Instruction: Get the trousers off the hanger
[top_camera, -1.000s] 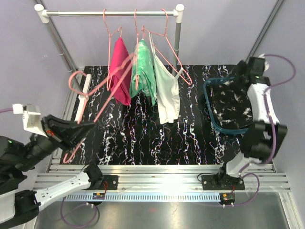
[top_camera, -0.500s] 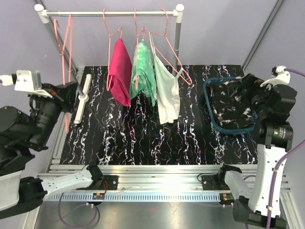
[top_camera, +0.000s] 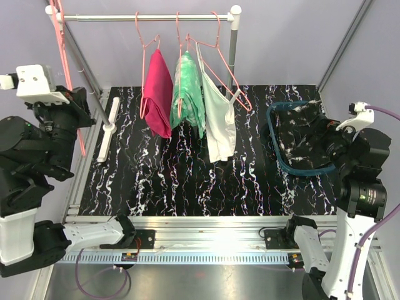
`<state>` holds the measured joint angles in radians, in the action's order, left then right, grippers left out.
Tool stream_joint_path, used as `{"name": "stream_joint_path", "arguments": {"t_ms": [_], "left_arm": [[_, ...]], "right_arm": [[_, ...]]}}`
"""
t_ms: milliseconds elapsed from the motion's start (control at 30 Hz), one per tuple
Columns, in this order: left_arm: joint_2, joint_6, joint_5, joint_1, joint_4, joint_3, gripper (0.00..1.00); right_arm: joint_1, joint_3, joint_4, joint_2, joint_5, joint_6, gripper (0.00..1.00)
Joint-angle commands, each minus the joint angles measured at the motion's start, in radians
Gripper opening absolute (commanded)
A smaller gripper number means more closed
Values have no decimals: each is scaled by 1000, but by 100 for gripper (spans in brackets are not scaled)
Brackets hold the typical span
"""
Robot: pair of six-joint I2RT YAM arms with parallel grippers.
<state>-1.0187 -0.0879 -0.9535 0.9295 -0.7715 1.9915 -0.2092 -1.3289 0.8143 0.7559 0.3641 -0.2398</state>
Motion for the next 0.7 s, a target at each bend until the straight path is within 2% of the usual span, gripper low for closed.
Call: {"name": "stream_joint_path", "arguments": {"t_ms": [0,33,100,133,167,200,300,333,433,500,567,667], "left_arm": [[-14,127,142,-56,-66,-54,0],[-11,157,256,-96,-69,-80,0],[-12,241,436,-288,-81,-153,0],[-17,267,635,-367,-77,-180,0],[-15,302,718,-514,-54,-206,0],[-11,312,780,-565,-32,-267,0],[-36,318,993,-731,43,-316,0],[-56,333,1163,-829,60,-332,0],[-86,362,1368,-928,187,-402,0],[-69,392,1369,-928,349,-472,0],[-76,444,1409,-986,466,-520,0],[-113,468,1428,-1020,547,-531,0]], "right_arm": [[7,-9,8,-16,78,-6,100],[7,-7,6,-26,88,-12,99],[7,-1,0,-47,120,-29,99],[7,2,-4,-55,133,-36,99],[7,3,-13,-62,147,-42,99],[7,13,-20,-78,174,-58,99],[7,43,-58,-110,237,-99,100],[7,53,-69,-119,257,-111,99],[7,89,-107,-156,299,-136,99],[7,97,-104,-170,292,-121,99],[7,88,-75,-170,292,-101,100],[13,88,-63,-167,299,-85,99]]}}
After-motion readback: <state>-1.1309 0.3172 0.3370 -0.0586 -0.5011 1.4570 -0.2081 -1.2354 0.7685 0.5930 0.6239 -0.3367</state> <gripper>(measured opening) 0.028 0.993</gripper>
